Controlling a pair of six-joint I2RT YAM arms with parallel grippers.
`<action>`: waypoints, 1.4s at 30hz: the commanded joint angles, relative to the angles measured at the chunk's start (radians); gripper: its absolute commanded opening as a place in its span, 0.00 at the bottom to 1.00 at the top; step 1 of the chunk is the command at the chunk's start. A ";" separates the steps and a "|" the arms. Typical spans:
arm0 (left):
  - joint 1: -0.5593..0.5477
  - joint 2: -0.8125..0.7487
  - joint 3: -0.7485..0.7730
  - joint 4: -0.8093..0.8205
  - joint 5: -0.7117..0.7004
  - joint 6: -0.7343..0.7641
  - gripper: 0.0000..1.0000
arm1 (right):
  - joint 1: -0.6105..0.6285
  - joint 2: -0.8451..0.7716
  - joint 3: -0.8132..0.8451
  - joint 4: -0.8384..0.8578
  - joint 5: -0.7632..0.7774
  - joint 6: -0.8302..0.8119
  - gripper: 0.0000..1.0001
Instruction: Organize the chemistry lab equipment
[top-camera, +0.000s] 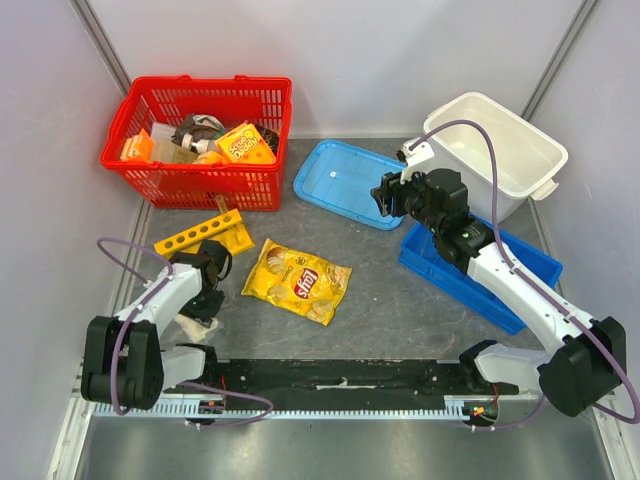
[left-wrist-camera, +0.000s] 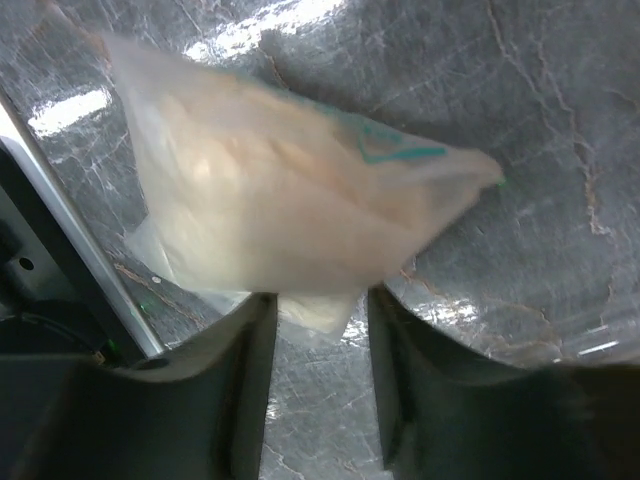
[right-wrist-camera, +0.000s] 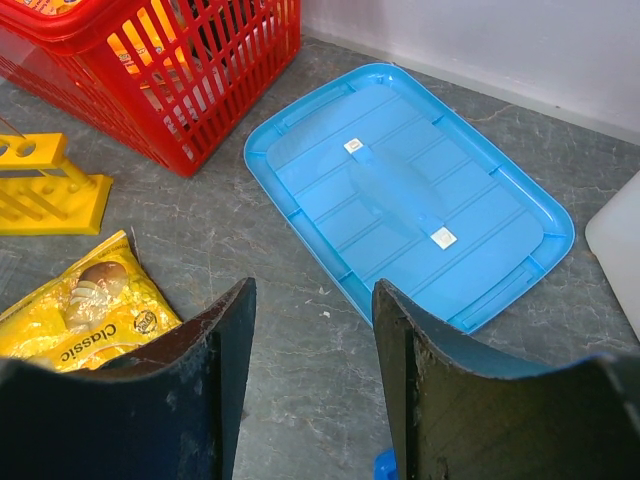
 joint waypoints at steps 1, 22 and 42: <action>0.010 0.048 -0.009 0.059 0.004 -0.064 0.39 | 0.002 -0.014 0.019 0.040 0.005 -0.007 0.57; 0.012 -0.360 0.278 0.013 0.226 0.267 0.02 | 0.001 0.025 0.103 -0.058 -0.122 0.093 0.57; -0.198 -0.313 0.169 0.782 1.106 0.587 0.02 | 0.145 0.150 0.056 0.287 -0.552 0.431 0.72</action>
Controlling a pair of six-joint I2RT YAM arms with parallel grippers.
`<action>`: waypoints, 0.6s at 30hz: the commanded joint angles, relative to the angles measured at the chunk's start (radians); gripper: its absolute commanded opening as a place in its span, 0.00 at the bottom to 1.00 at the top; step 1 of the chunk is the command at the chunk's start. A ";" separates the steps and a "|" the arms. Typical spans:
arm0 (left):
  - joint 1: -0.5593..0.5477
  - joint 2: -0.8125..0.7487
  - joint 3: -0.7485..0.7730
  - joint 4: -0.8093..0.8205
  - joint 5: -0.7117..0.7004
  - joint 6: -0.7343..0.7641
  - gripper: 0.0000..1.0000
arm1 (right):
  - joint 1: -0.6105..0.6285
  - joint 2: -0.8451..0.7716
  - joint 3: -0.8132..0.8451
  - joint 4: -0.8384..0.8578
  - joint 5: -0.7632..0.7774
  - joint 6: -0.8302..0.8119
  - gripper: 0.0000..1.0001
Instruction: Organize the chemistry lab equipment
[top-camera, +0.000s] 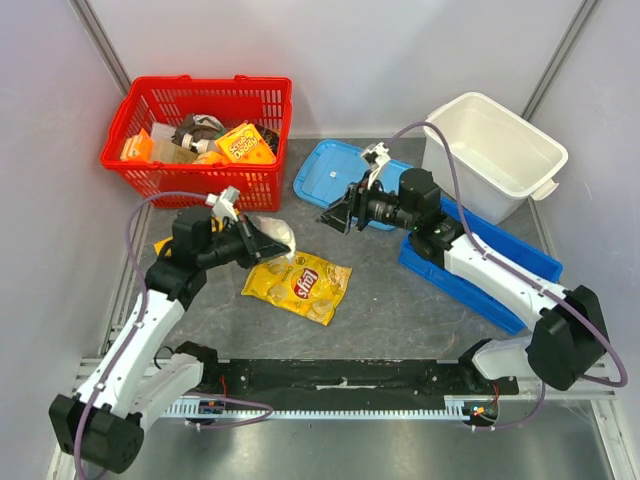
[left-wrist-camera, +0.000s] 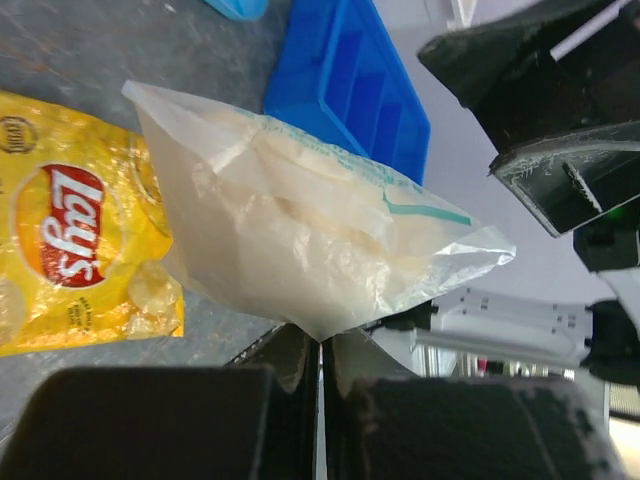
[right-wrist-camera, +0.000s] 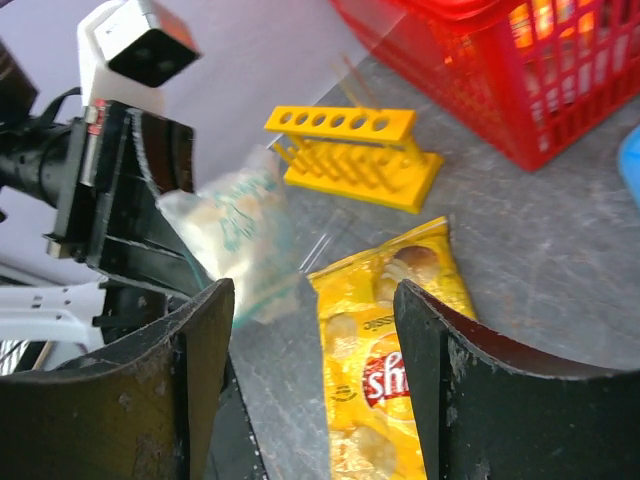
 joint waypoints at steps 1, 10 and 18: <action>-0.085 0.052 -0.011 0.170 0.103 0.064 0.02 | 0.064 0.025 0.032 0.078 -0.043 0.021 0.73; -0.106 0.135 0.001 0.220 0.144 0.083 0.02 | 0.127 0.077 0.048 0.075 0.001 -0.022 0.72; -0.106 0.144 -0.023 0.255 0.172 0.076 0.09 | 0.127 0.126 0.046 0.132 0.006 0.026 0.35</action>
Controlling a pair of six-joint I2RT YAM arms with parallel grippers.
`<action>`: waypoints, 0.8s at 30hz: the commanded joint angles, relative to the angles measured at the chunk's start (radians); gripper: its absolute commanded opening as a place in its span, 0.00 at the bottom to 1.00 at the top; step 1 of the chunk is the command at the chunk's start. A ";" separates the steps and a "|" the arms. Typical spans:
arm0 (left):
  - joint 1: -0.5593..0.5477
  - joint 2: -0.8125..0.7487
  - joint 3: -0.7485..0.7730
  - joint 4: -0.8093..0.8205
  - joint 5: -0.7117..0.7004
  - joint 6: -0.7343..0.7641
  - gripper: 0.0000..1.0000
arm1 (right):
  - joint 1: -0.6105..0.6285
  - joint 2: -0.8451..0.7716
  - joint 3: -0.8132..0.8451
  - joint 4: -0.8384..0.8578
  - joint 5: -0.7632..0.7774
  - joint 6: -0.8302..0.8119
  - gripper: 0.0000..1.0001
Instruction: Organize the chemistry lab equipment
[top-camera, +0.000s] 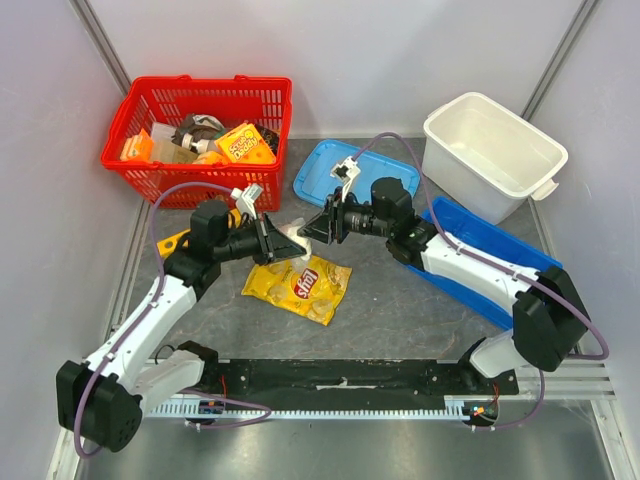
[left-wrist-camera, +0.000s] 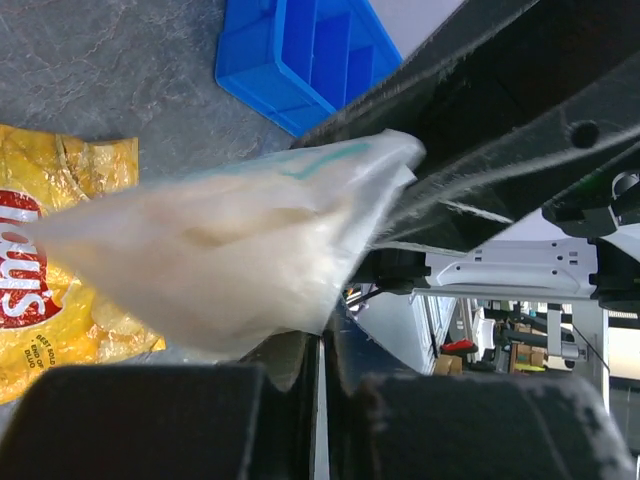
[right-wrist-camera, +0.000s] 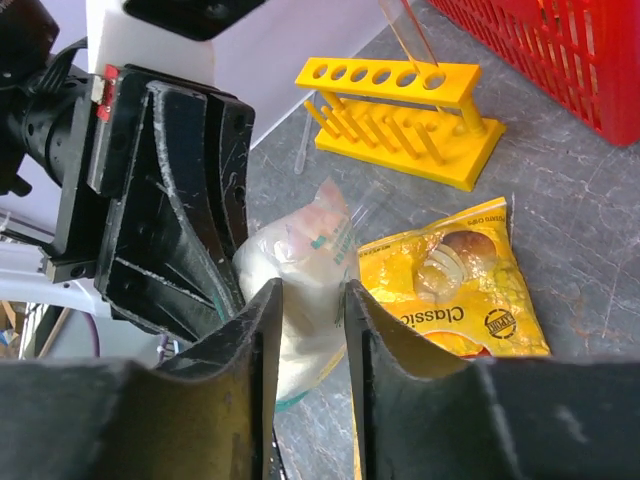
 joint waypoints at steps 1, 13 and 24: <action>-0.002 -0.008 -0.003 0.052 0.041 0.041 0.17 | 0.003 -0.002 0.028 0.072 0.047 0.020 0.28; -0.004 -0.090 0.087 -0.164 -0.163 0.217 0.72 | -0.253 -0.122 0.106 -0.140 0.365 -0.085 0.12; -0.001 -0.145 0.176 -0.413 -0.555 0.472 0.72 | -0.610 0.073 0.425 -0.342 0.823 -0.412 0.15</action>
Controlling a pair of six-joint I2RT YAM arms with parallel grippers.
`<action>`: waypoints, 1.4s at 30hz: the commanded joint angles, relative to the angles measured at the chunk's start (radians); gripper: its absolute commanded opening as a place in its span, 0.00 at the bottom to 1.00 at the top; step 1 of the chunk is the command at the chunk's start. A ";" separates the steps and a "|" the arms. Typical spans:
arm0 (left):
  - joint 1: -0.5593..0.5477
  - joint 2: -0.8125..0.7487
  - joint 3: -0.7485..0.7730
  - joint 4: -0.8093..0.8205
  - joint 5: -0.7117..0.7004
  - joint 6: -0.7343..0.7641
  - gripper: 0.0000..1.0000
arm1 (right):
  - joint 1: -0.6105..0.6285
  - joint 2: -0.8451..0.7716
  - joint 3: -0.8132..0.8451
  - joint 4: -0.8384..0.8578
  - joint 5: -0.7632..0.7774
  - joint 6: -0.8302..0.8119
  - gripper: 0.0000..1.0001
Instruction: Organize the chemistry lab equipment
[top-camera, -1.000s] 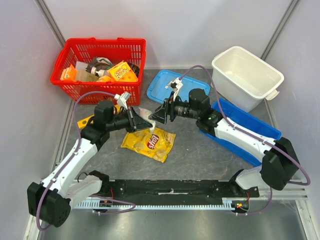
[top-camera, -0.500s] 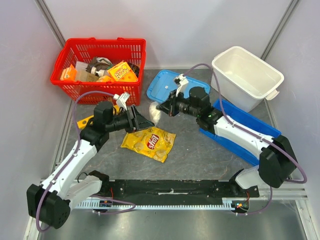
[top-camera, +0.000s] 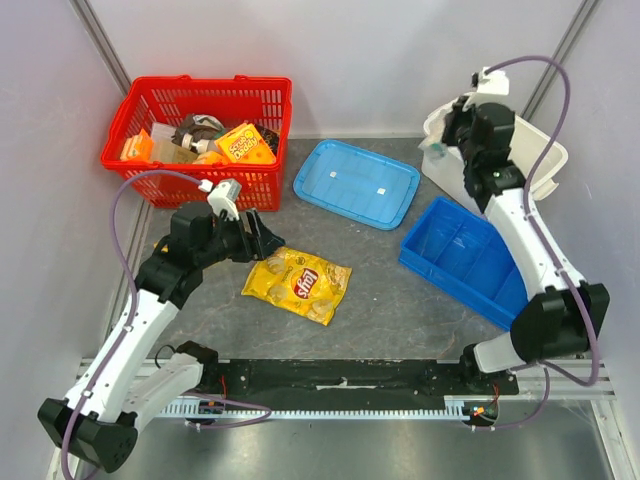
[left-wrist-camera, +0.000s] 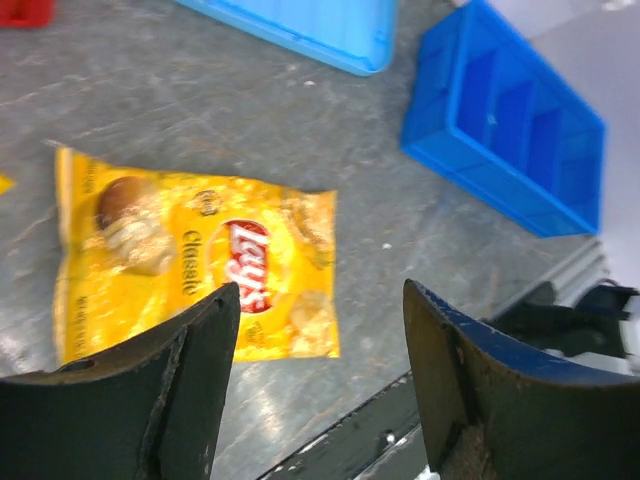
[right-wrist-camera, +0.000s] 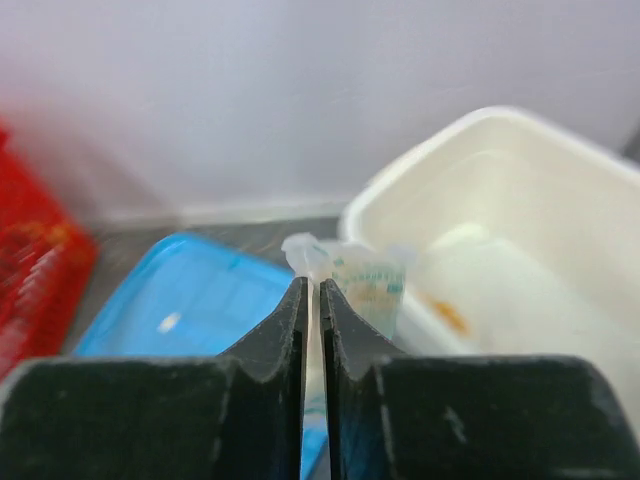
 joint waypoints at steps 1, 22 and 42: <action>-0.001 -0.038 0.023 -0.093 -0.203 0.134 0.72 | -0.111 0.143 0.148 -0.056 0.190 -0.123 0.16; 0.001 -0.058 -0.039 -0.062 -0.232 0.128 0.66 | -0.107 0.336 0.383 -0.371 -0.081 -0.339 0.45; 0.002 -0.285 -0.131 -0.033 -0.278 0.226 0.66 | 0.123 0.681 0.532 -0.795 0.154 -0.606 0.70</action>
